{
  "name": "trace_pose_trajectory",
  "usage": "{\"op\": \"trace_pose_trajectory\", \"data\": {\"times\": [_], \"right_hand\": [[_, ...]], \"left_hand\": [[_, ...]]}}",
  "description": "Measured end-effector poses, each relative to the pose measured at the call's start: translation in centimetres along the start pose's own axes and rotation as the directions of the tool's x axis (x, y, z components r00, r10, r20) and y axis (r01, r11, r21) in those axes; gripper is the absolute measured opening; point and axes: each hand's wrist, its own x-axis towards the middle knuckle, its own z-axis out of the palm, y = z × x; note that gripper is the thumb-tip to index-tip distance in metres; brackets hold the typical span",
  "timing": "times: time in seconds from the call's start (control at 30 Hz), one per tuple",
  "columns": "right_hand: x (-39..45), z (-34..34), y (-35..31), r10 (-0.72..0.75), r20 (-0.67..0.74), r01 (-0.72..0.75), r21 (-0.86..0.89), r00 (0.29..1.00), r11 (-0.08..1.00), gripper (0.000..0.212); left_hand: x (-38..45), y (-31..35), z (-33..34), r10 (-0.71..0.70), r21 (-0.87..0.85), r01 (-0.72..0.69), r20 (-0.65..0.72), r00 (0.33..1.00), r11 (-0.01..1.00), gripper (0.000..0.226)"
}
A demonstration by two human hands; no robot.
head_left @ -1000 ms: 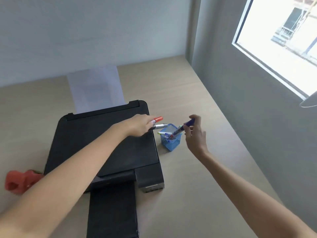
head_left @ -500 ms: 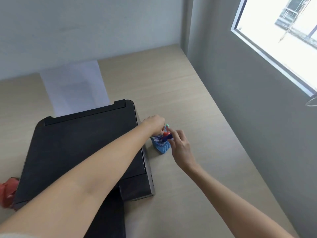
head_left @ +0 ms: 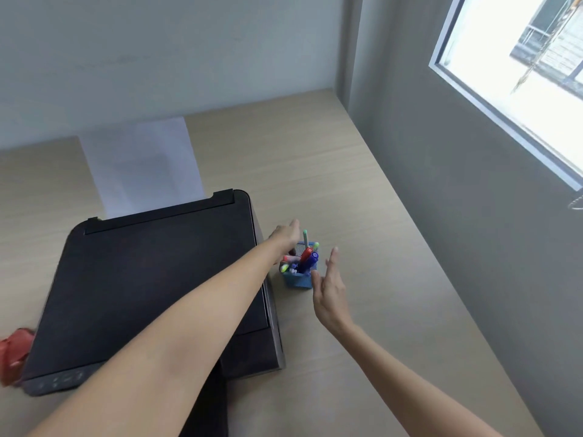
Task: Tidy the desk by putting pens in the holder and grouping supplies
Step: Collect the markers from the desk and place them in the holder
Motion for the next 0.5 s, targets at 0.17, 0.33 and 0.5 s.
{"op": "trace_pose_trajectory", "data": {"times": [0.17,0.33,0.5], "right_hand": [[2.0,-0.8,-1.6,0.058,0.034,-0.058,-0.003,0.998,0.998,0.034],[5.9,-2.1,-2.1,0.125,0.096,-0.112,-0.129,0.987,0.985,0.029],[8.3,-2.1,-2.5,0.143,0.16,-0.11,-0.201,0.977,0.974,0.029]], "left_hand": [[-0.5,0.6,-1.1,-0.16,-0.305,0.193,0.13,0.979,0.933,0.039],[0.2,1.0,-1.1,-0.102,-0.464,0.144,0.115,0.988,0.874,0.033],[1.3,1.6,-1.7,-0.101,-0.487,0.138,0.101,0.99,0.863,0.043]]}}
